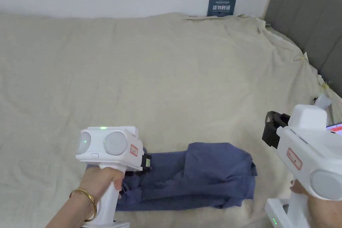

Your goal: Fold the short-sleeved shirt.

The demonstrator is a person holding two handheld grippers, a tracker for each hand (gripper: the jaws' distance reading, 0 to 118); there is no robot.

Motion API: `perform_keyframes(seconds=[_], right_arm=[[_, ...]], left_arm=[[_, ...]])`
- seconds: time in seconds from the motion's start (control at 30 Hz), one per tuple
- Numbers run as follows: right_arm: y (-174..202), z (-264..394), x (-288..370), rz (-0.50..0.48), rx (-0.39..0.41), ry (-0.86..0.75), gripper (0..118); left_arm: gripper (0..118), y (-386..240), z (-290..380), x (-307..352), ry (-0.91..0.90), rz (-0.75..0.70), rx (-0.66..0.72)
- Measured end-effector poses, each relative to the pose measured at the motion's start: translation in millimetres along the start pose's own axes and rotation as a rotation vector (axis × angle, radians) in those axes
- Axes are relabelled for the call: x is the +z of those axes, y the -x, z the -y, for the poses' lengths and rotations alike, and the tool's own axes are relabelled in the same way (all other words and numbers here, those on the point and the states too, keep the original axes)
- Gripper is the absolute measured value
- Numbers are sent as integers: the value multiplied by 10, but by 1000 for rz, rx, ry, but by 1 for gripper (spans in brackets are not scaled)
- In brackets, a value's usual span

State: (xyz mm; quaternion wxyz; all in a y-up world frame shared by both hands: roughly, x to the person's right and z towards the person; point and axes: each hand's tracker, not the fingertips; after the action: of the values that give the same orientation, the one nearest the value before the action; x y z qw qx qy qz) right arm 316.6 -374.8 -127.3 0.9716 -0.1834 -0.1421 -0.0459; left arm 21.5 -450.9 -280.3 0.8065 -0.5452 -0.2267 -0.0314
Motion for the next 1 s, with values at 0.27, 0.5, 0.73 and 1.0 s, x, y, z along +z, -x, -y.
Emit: perform_keyframes(seconds=[0.27, 0.5, 0.73, 1.0], right_arm=[[24, 8, -14, -3, 2, 7, 0], [76, -8, -27, -21, 4, 1, 0], [119, -11, -42, -36, 5, 2, 0], [111, 2, -19, -37, -2, 3, 0]], left_arm=[[113, 72, -1, 161, -58, 253, 123], [107, 387, -17, 529, -214, 151, 132], [0, 413, 340, 513, -364, -33, 54], [0, -31, 703, 99, -291, -28, -2]])
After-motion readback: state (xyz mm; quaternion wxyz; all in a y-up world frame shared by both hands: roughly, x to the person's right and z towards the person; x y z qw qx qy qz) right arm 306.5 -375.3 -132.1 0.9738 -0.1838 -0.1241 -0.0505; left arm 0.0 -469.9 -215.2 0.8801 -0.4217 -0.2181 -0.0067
